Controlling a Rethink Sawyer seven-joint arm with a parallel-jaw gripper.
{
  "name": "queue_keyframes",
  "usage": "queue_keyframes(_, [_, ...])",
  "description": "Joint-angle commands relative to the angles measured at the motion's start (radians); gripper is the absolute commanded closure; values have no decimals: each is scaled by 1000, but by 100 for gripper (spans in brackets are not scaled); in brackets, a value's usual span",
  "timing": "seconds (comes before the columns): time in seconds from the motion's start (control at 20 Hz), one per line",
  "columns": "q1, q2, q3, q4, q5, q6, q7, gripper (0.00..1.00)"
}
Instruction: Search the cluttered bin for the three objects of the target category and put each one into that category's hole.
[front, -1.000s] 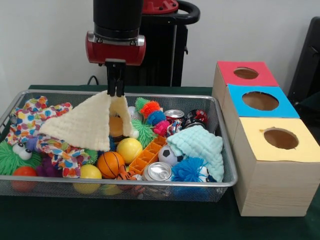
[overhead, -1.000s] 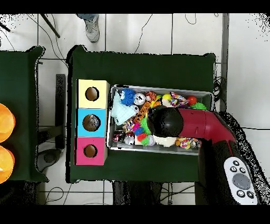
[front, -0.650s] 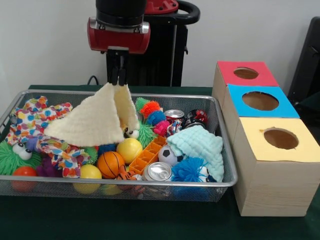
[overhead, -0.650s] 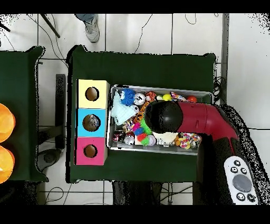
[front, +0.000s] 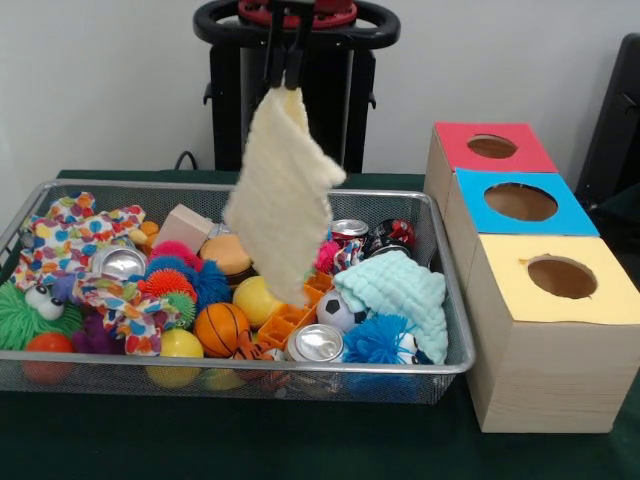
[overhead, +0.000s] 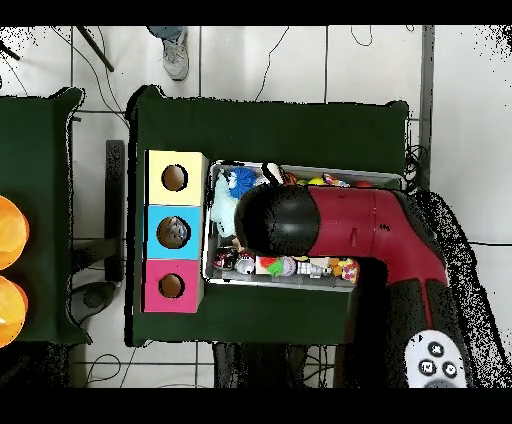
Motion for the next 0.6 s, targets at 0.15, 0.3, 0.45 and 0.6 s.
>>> queue_keyframes(0.15, [57, -74, -59, 99, 39, 58, 179, 100])
queue_keyframes(0.3, [81, -71, -84, 118, 45, 33, 206, 100])
queue_keyframes(0.45, [91, -65, -97, 139, 51, -10, 207, 100])
queue_keyframes(0.6, [95, -50, -106, 165, 55, -69, 207, 100])
